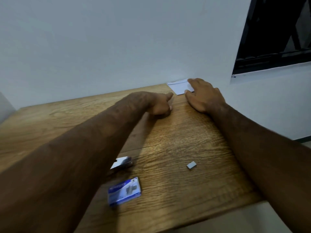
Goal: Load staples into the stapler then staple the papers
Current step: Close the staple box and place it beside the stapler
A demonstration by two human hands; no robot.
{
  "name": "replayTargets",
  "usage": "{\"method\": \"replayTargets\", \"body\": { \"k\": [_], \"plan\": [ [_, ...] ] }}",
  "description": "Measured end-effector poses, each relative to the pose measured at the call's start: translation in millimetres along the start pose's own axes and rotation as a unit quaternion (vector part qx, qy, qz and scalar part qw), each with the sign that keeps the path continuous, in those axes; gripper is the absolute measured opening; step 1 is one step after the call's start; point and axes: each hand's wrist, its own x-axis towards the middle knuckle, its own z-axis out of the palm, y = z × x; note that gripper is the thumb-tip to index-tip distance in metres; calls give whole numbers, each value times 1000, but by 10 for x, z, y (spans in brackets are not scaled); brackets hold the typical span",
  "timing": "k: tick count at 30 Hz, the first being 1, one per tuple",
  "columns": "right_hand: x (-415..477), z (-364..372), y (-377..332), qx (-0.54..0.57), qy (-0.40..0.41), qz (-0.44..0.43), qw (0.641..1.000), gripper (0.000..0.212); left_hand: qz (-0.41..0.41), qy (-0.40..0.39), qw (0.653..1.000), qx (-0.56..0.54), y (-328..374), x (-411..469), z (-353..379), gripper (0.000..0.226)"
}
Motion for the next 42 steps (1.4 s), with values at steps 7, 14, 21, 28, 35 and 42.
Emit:
{"method": "replayTargets", "body": {
  "k": [7,14,21,28,35,42],
  "plan": [
    [-279,-171,-101,70,4,15,997,59,7,-4,1000,-19,-198,-669,21,65],
    [-1070,-410,-404,159,-10,-48,986,39,26,13,996,-83,-544,-1342,157,58],
    [-1799,-504,-481,230,-78,-82,967,30,54,54,989,-124,-879,-1955,382,37],
    [-2130,-616,-476,279,-103,-94,950,29,117,127,979,-109,-873,-2562,538,52],
    [-2200,-680,-398,181,-161,-145,959,48,146,176,970,-77,-892,-2636,725,39],
    [-2189,-633,-466,170,-116,-133,970,32,145,211,965,-55,-1115,-2646,790,27]
  ]
}}
